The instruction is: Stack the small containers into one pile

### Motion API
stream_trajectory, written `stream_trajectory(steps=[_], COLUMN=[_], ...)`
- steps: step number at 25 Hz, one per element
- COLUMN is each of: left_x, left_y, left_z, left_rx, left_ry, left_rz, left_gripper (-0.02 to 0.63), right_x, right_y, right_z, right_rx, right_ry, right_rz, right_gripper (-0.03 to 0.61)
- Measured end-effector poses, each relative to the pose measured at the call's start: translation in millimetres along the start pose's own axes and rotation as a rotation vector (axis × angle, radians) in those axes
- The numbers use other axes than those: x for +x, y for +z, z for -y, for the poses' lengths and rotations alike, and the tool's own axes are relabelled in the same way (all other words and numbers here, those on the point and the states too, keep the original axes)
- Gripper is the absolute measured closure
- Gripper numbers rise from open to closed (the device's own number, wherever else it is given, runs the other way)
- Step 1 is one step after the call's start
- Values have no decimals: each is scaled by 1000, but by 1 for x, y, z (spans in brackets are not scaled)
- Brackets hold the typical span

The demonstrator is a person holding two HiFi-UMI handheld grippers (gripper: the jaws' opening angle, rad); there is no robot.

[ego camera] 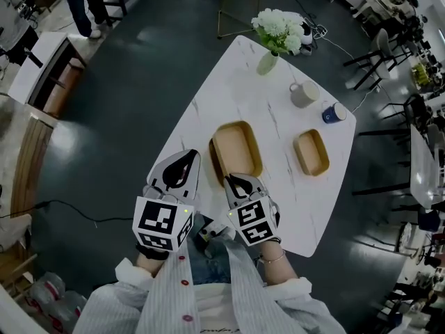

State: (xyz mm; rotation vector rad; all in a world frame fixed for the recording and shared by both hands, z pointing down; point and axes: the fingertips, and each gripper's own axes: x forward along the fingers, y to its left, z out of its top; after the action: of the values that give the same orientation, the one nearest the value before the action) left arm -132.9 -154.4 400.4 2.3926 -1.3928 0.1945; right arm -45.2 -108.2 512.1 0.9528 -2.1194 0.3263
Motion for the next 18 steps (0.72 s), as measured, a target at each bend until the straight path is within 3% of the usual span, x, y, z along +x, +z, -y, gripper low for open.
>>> stream_trajectory(steps=[18], left_x=[-14], left_y=[-12], left_z=[-19], left_rx=[-19], left_ry=[35], left_rz=[-9], left_gripper=[594], right_x=[14], right_y=[-20], right_z=[-14], right_rx=[-9], right_ry=[-27], right_rz=[-81], right_gripper=[552])
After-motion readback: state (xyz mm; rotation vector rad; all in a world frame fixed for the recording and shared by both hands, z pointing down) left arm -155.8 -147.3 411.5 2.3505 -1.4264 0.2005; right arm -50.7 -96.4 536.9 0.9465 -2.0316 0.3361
